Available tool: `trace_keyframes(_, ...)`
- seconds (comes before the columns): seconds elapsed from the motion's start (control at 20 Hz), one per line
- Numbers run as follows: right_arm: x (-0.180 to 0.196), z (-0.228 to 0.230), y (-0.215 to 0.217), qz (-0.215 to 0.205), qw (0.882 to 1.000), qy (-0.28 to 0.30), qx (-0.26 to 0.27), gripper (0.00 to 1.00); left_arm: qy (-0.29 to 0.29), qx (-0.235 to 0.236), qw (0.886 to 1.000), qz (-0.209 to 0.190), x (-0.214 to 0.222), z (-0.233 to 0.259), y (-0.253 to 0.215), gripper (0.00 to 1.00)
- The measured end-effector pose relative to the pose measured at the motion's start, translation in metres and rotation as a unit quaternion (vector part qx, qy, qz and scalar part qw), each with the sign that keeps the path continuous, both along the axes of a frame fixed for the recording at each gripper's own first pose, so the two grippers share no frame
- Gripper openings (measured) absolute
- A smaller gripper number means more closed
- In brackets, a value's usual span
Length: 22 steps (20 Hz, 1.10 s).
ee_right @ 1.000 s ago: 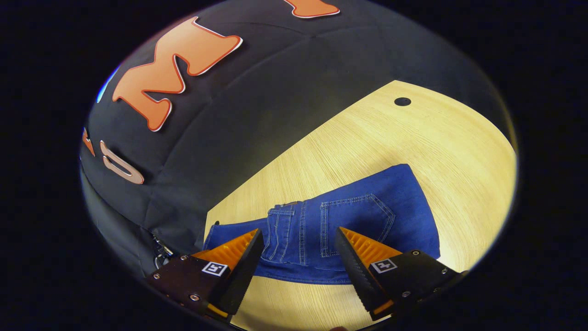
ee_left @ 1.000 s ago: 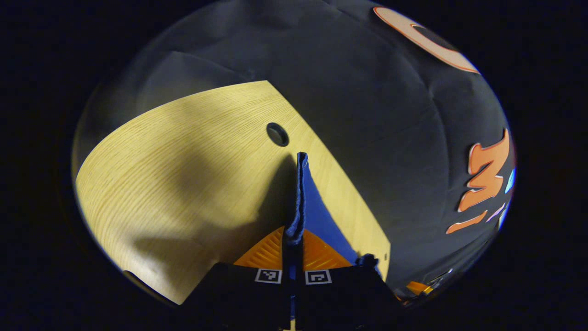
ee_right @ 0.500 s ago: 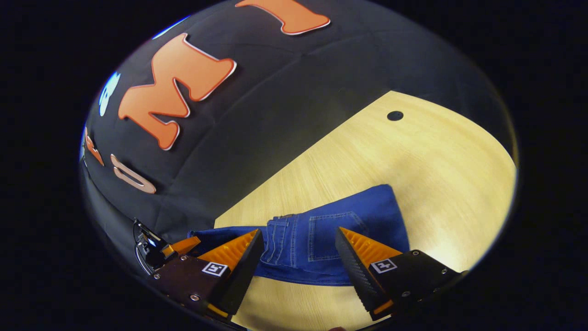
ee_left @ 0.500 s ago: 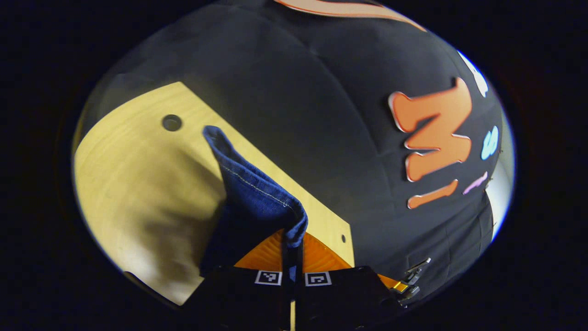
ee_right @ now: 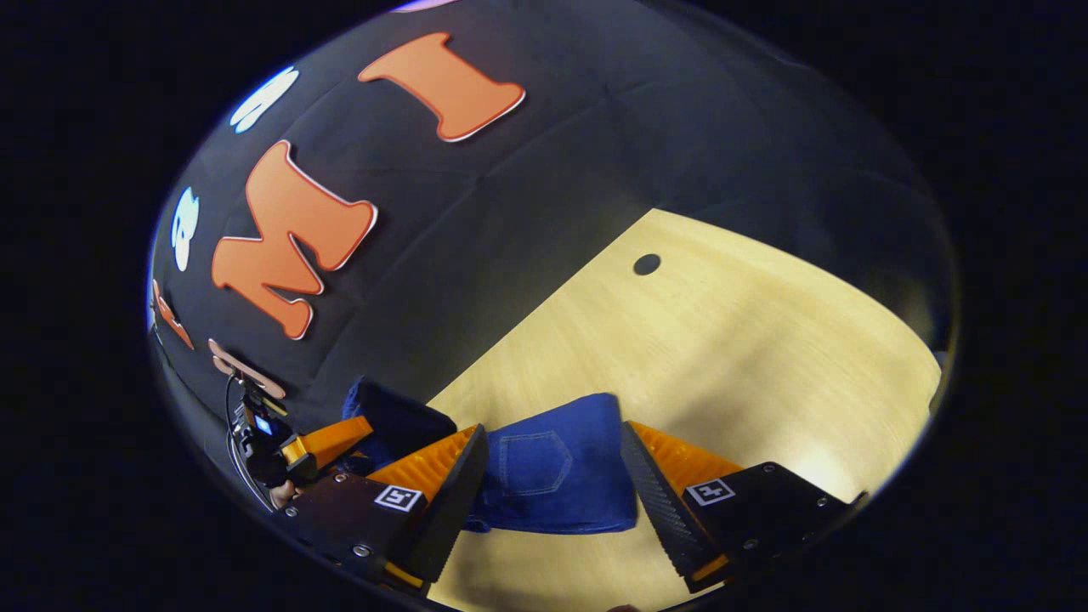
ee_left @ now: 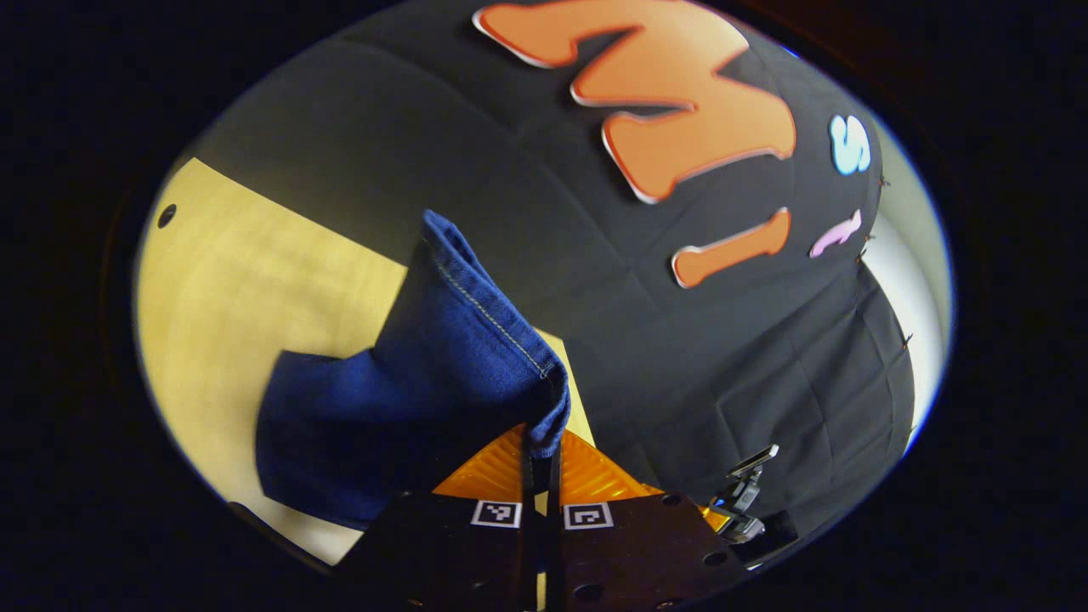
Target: Grasp the waist and the cuffs of the jeans and fold them to make the two legs overlap; first hold the waist and fold one-third of the jeans toward the cuffs, then hold the cuffs and fold the remaining one-third in the same direction to finish folding.
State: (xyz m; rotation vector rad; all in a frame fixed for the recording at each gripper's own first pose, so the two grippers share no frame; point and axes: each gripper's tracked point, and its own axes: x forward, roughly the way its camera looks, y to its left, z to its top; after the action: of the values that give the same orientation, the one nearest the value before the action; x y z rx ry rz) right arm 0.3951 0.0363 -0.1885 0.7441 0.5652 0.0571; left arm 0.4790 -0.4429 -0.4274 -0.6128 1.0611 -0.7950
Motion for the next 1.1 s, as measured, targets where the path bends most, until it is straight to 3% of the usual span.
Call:
trace_keyframes(0.2,-0.011,-0.015,-0.023,-0.01,1.0,0.01,-0.002,0.97,0.032,0.037,0.998,-0.038,-0.024,-0.046,-0.045,0.04)
trace_keyframes(0.4,-0.021,-0.038,-0.028,-0.001,0.999,0.027,-0.016,0.97,0.053,0.121,0.989,-0.063,-0.053,-0.096,-0.069,0.04)
trace_keyframes(0.5,-0.021,-0.044,-0.026,0.012,0.999,0.035,-0.018,0.97,0.049,0.155,0.985,-0.06,-0.074,-0.104,-0.081,0.05)
trace_keyframes(0.6,-0.02,-0.049,-0.024,0.024,0.999,0.037,-0.023,0.97,0.043,0.158,0.985,-0.055,-0.084,-0.094,-0.085,0.07)
trace_keyframes(0.65,-0.02,-0.052,-0.026,0.03,0.999,0.036,-0.026,0.97,0.047,0.142,0.987,-0.058,-0.093,-0.099,-0.097,0.25)
trace_keyframes(0.75,-0.018,-0.056,-0.029,0.04,0.998,0.037,-0.031,0.97,0.053,0.117,0.989,-0.069,-0.109,-0.085,-0.105,0.75)
trace_keyframes(0.8,-0.017,-0.058,-0.028,0.046,0.998,0.04,-0.031,0.97,0.041,0.128,0.988,-0.073,-0.112,-0.085,-0.109,1.0)
trace_keyframes(0.9,-0.016,-0.058,-0.029,0.055,0.997,0.043,-0.032,0.97,-0.005,0.153,0.985,-0.083,-0.115,-0.081,-0.103,0.93)
trace_keyframes(0.95,-0.016,-0.057,-0.03,0.058,0.997,0.043,-0.036,0.97,-0.028,0.164,0.982,-0.086,-0.114,-0.074,-0.098,0.98)
trace_keyframes(1.1,-0.017,-0.052,-0.028,0.055,0.996,0.043,-0.059,0.98,-0.07,0.173,0.979,-0.077,-0.117,-0.041,-0.067,0.98)
